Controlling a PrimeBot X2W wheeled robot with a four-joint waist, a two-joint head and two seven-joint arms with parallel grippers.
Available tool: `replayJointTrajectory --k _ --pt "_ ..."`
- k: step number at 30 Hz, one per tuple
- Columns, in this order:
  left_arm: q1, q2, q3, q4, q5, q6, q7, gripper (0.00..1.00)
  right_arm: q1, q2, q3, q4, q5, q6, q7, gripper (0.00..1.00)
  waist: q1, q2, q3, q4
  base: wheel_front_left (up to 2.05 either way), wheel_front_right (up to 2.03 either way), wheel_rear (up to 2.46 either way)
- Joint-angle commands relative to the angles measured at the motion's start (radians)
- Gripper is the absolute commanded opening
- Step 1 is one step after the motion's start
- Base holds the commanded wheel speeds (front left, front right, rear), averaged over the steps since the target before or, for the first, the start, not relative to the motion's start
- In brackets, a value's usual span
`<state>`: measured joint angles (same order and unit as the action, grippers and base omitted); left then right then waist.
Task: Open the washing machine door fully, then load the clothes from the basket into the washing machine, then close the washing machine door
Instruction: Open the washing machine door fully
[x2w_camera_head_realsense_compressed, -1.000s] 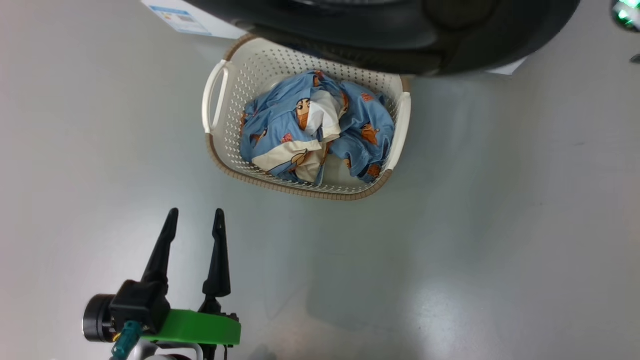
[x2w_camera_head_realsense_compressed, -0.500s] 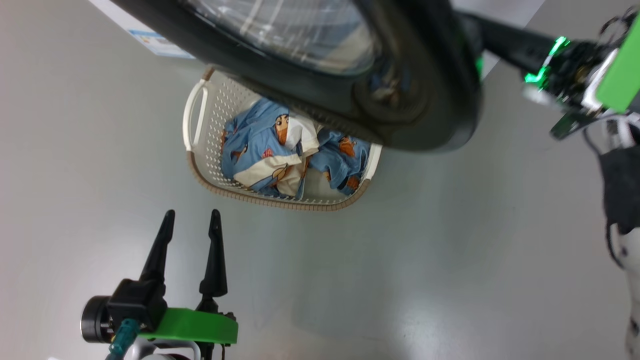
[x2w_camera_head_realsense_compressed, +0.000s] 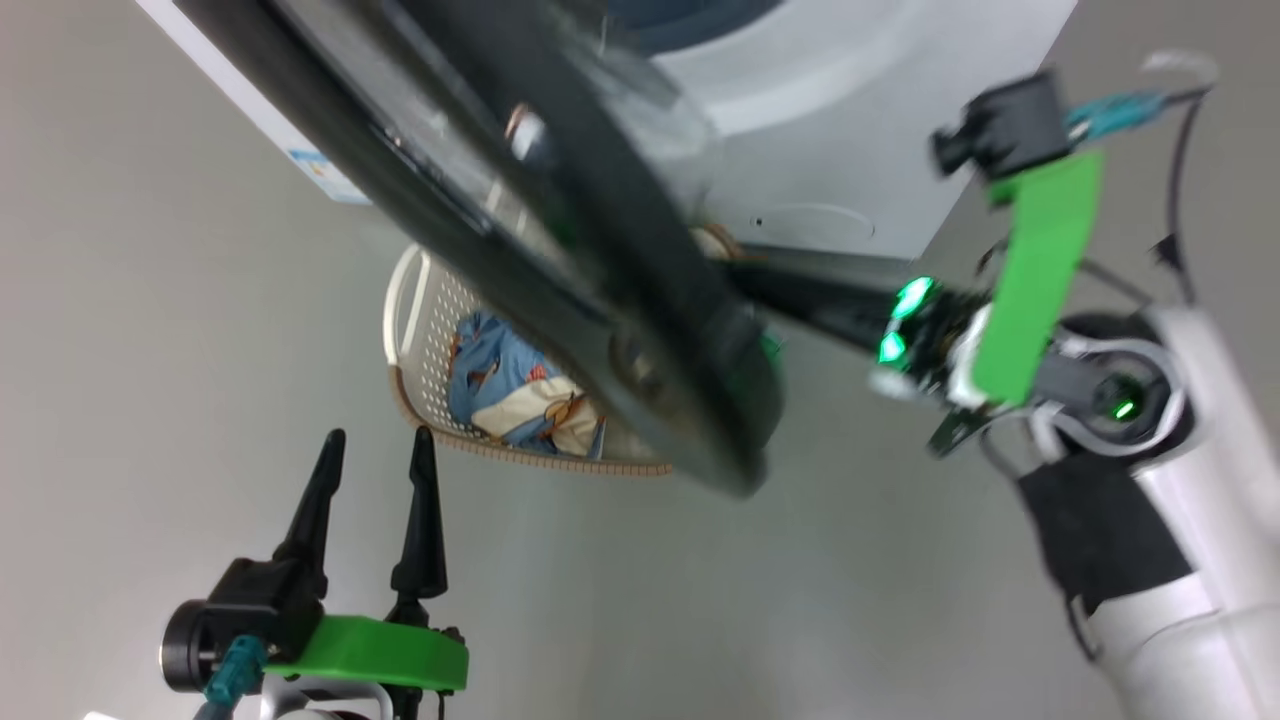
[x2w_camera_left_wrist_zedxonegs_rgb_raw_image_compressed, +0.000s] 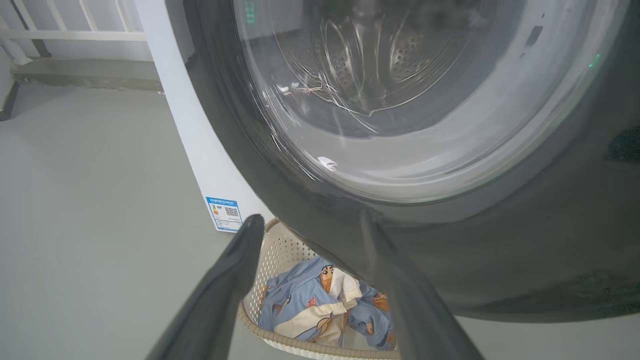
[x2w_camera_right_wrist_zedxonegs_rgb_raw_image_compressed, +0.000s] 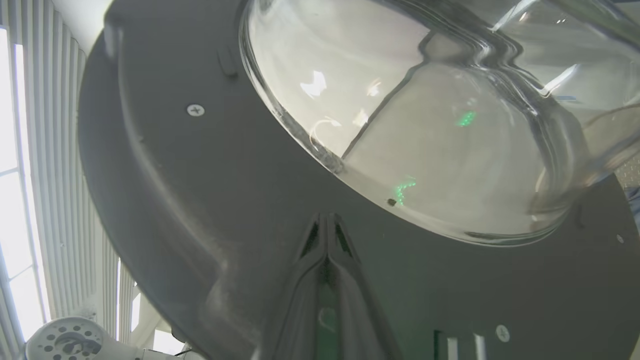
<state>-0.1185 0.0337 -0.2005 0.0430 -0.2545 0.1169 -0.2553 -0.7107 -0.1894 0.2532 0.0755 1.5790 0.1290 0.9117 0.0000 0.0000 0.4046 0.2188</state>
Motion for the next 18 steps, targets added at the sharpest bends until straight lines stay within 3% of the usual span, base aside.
replayJointTrajectory --k 1,18 --pt "0.009 0.017 0.038 -0.016 -0.012 -0.005 -0.006 1.00 0.032 0.032 0.032 -0.027 -0.014 0.002 -0.004 0.00 0.0000 0.0000 -0.045 -0.001 0.00 0.00 0.00" --pt "0.018 0.017 0.048 0.005 -0.044 -0.026 -0.006 1.00 0.173 0.120 0.181 0.014 -0.025 0.002 -0.126 0.00 0.0000 0.0000 -0.147 0.020 0.00 0.00 0.00"
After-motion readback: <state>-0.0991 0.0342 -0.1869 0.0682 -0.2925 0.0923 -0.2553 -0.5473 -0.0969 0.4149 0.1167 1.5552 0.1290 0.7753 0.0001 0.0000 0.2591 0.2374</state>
